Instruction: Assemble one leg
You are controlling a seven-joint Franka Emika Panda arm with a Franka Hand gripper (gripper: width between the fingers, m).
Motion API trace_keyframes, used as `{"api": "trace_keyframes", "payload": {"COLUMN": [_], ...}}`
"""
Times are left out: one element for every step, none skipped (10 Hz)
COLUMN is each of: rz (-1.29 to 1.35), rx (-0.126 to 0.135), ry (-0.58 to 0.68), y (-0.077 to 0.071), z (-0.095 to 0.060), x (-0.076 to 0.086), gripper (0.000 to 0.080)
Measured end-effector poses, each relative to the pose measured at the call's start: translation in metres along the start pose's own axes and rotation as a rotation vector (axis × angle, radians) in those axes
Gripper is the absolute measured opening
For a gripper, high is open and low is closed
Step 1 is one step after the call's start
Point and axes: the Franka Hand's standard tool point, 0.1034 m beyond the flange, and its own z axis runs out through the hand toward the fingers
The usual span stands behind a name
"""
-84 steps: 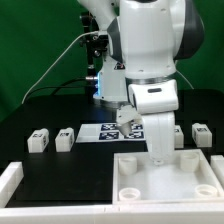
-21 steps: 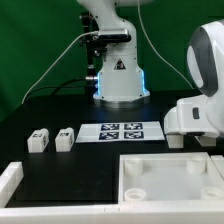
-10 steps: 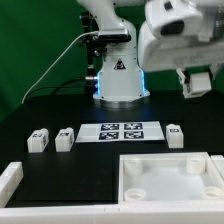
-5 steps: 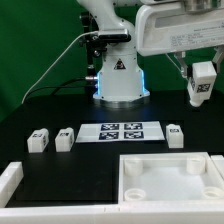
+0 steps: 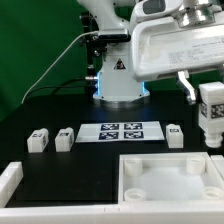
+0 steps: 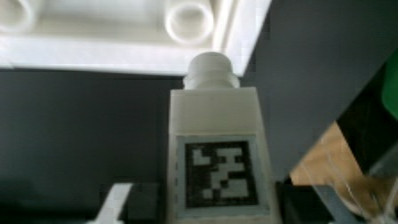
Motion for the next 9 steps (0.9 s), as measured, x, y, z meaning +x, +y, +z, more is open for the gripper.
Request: {"api": "trace_keyframes", "payload": {"rz": [-0.005, 0.0, -0.001, -0.004, -0.008, -0.002, 0.002, 0.003, 0.002], "rx": [-0.003, -0.002, -0.003, -0.005, -0.007, -0.009, -0.007, -0.003, 0.0], "ry": [0.048, -0.038, -0.017, -0.018, -0.08, -0.101, -0.08, -0.076, -0.082], "y": [0.002, 0.002, 0.002, 0.004, 0.009, 0.014, 0.015, 0.012, 0.009], "z": [0.004, 0.011, 0.008, 0.009, 0.017, 0.026, 0.035, 0.044, 0.051], "x": [-0.011, -0.024, -0.017, -0.019, -0.02, 0.001, 0.016, 0.013, 0.005], "gripper": [0.0294, 0.0294, 0.0294, 0.0294, 0.0294, 0.0294, 0.0294, 0.0294, 0.0294]}}
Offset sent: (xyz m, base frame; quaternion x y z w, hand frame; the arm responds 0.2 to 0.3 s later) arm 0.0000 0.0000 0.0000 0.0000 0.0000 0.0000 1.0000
